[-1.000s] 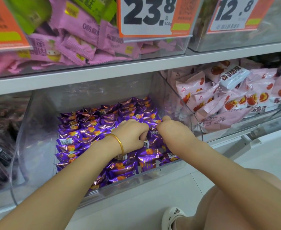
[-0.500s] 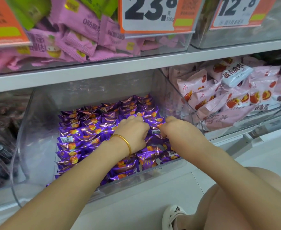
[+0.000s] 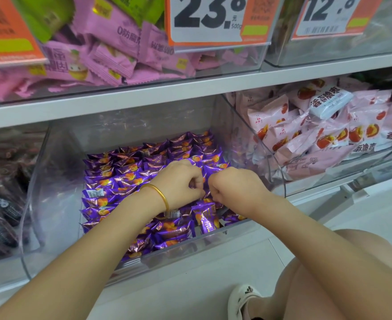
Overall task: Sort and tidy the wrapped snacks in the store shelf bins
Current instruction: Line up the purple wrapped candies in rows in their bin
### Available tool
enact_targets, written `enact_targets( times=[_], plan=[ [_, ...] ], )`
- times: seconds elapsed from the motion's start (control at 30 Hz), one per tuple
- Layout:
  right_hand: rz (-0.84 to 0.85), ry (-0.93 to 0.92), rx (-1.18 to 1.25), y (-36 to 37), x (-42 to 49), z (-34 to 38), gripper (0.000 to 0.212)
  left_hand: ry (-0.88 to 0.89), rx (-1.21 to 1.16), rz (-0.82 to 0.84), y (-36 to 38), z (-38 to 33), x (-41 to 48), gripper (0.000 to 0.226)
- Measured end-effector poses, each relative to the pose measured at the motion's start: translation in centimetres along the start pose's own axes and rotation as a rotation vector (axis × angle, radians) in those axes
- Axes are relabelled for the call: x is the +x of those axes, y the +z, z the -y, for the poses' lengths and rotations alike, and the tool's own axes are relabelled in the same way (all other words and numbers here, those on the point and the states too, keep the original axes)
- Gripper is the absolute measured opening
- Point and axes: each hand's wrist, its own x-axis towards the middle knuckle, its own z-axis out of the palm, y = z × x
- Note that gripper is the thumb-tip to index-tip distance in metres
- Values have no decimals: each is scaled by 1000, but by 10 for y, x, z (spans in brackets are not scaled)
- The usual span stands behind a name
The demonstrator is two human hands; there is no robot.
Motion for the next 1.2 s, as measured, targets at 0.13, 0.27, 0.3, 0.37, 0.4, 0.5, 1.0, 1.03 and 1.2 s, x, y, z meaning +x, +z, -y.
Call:
enact_targets(
  times=[0.13,0.27,0.3,0.37,0.4,0.5,1.0,1.03,1.2],
  plan=[
    [-13,28,151,-2,-2,-5,14,124,-49,81,-1,-5,-7,22],
    [-35,39,245,-11,-11,-11,21,184,168,246,2,-9,-9,45],
    [-47,37,275,-12,-12,-12,21,190,199,266,2,-10,-9,47],
    [-44,25,356,-14,-14,-12,20,191,232,276,1,-11,-9,44],
    [-25,21,387,-15,-15,-13,19,180,238,266,0,-11,-10,41],
    [59,17,398,-14,-16,-13,17,144,180,195,-2,-6,-14,30],
    [184,-16,363,-7,-11,-3,17,-213,-483,-105,-17,20,-32,25],
    [176,-26,357,-7,-10,-4,16,-223,-484,-113,-17,20,-31,25],
    [215,-83,307,-5,-7,1,17,-273,-492,-189,-14,24,-30,21]
  ],
)
